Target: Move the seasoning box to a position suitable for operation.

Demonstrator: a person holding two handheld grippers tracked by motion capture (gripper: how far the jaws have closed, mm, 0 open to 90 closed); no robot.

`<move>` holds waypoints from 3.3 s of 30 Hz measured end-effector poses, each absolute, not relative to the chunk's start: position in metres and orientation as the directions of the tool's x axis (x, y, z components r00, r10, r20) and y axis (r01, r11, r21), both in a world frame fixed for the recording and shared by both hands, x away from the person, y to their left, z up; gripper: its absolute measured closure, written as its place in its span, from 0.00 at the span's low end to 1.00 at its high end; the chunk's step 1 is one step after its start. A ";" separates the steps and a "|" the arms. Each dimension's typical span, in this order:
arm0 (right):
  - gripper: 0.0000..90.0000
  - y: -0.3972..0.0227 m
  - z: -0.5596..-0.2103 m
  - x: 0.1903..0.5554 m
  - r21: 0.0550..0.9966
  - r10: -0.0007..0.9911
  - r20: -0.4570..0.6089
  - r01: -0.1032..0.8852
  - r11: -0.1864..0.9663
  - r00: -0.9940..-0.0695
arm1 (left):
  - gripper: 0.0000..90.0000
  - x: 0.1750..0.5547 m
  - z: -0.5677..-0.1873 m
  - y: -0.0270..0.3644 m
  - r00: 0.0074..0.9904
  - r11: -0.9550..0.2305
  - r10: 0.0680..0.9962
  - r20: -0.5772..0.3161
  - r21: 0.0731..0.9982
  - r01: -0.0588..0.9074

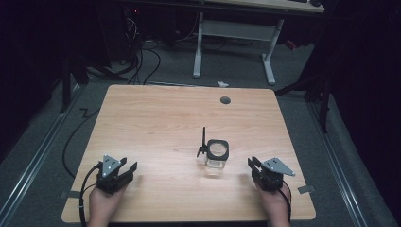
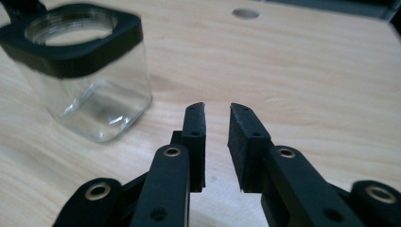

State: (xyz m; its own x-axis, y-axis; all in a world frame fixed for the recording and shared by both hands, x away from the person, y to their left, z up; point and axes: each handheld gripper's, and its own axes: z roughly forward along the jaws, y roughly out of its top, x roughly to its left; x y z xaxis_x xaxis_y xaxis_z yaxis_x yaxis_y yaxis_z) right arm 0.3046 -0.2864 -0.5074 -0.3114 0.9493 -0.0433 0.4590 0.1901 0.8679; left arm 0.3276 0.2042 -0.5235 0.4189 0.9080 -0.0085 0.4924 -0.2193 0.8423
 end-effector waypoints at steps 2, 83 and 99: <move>0.86 -0.285 -0.511 0.305 0.862 0.945 -0.047 0.465 0.202 -0.325 | 0.60 0.329 -0.524 0.201 0.423 -0.232 0.906 0.002 0.839 0.493; 1.00 -0.187 -0.508 0.306 0.838 0.811 -0.081 0.400 0.370 -0.580 | 1.00 0.347 -0.499 0.091 0.517 -0.177 0.851 -0.092 0.877 0.446; 1.00 -0.179 -0.513 0.304 0.850 0.808 -0.081 0.382 0.362 -0.584 | 1.00 0.349 -0.455 0.070 0.587 -0.136 0.800 -0.119 0.918 0.372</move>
State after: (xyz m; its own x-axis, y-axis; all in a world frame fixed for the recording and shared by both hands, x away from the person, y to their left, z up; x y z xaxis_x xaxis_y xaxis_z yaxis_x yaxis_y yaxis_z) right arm 0.3037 -0.1787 -0.5133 -0.5842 0.8075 -0.0813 0.3820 0.3620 0.8503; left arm 0.3495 0.0704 -0.4553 0.5875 0.8004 -0.1195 0.3723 -0.1363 0.9180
